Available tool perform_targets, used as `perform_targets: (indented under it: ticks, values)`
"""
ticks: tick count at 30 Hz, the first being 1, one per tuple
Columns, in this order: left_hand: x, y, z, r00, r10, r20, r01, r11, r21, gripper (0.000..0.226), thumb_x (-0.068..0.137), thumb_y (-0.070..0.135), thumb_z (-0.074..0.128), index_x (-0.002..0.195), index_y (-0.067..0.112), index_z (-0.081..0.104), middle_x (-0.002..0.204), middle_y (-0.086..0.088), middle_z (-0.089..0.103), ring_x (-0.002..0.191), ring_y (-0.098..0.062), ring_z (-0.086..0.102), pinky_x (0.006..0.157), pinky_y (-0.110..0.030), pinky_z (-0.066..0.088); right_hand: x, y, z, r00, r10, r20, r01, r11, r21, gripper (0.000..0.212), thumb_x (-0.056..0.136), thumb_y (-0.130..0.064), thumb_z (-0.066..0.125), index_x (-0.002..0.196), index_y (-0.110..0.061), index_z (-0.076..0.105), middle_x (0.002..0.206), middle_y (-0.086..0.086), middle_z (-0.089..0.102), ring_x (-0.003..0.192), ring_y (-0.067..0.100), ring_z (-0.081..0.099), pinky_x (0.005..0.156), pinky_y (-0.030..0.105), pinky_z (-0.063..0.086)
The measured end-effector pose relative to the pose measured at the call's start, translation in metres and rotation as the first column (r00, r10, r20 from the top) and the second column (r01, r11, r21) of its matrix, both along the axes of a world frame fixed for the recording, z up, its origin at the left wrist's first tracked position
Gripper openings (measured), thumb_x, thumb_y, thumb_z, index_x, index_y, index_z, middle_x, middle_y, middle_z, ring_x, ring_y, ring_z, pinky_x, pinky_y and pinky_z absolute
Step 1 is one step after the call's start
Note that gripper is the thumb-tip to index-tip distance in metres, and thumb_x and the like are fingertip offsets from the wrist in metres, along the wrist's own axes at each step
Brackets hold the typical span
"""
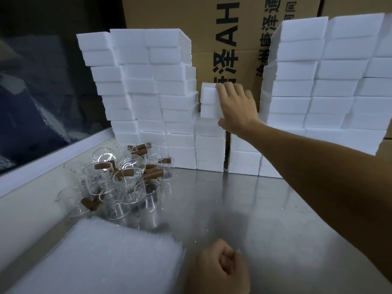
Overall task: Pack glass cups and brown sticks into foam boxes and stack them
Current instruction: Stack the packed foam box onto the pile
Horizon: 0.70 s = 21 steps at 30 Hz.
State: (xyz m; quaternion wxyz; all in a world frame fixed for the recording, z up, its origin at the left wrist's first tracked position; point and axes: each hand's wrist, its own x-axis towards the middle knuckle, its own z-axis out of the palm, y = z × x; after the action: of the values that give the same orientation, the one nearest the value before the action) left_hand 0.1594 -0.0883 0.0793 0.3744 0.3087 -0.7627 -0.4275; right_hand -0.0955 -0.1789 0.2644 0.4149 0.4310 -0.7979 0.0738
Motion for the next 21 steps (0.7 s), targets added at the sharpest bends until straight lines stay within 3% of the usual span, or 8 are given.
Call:
perform_targets:
  ticks: [8,13,16,18,19,21]
  values:
    - [0.007,0.002,0.003,0.999,-0.041,-0.004,0.041,0.999,-0.007,0.027,0.067,0.034,0.054,0.057,0.008,0.051,0.041,0.006,0.045,0.041,-0.007,0.039,0.049,-0.030,0.036,0.062,0.123,-0.061,0.985,0.163,0.048,-0.143,0.947,-0.288,0.088,0.061,-0.032,0.082,0.137,-0.018,0.039,0.139,0.005,0.048,0.127,0.027,0.039,0.097,0.044,0.036]
    - [0.010,0.001,0.005,0.999,-0.025,-0.027,0.025,1.000,0.018,0.017,0.081,0.015,0.068,0.066,0.015,0.061,0.049,0.001,0.055,0.044,-0.007,0.046,0.051,-0.026,0.040,0.101,0.194,-0.105,0.961,0.260,0.098,-0.196,0.884,-0.424,0.087,0.064,-0.027,0.083,0.137,-0.011,0.038,0.150,0.015,0.040,0.133,0.032,0.041,0.096,0.046,0.044]
    - [0.013,0.004,0.013,0.990,0.053,-0.129,-0.040,0.995,0.096,0.012,0.083,0.015,0.070,0.090,0.019,0.060,0.069,-0.002,0.065,0.054,-0.004,0.054,0.056,-0.016,0.044,0.125,0.223,-0.131,0.916,0.337,0.219,-0.204,0.859,-0.470,0.088,0.066,-0.028,0.089,0.137,-0.008,0.041,0.147,0.019,0.033,0.131,0.026,0.036,0.090,0.036,0.051]
    - [0.017,0.006,0.018,0.971,0.080,-0.226,-0.034,0.979,0.199,0.035,0.082,0.028,0.069,0.112,0.021,0.053,0.094,-0.005,0.064,0.075,-0.020,0.064,0.073,-0.036,0.055,0.138,0.241,-0.150,0.871,0.385,0.306,-0.209,0.853,-0.479,0.087,0.068,-0.029,0.090,0.137,-0.007,0.043,0.144,0.016,0.038,0.134,0.023,0.037,0.093,0.031,0.047]
    - [0.019,0.008,0.021,0.958,0.088,-0.272,-0.023,0.972,0.234,0.047,0.078,0.035,0.066,0.120,0.021,0.048,0.105,-0.007,0.060,0.086,-0.031,0.063,0.080,-0.047,0.054,0.141,0.249,-0.158,0.850,0.406,0.336,-0.218,0.852,-0.477,0.084,0.070,-0.029,0.089,0.137,-0.006,0.044,0.141,0.013,0.044,0.133,0.025,0.041,0.097,0.034,0.046]
    - [0.023,0.010,0.025,0.932,0.095,-0.349,-0.004,0.968,0.252,0.063,0.074,0.039,0.059,0.131,0.021,0.040,0.124,-0.008,0.051,0.108,-0.033,0.056,0.094,-0.056,0.047,0.145,0.261,-0.167,0.814,0.433,0.387,-0.234,0.854,-0.465,0.081,0.073,-0.027,0.086,0.138,-0.005,0.044,0.137,0.009,0.052,0.126,0.032,0.051,0.094,0.049,0.049]
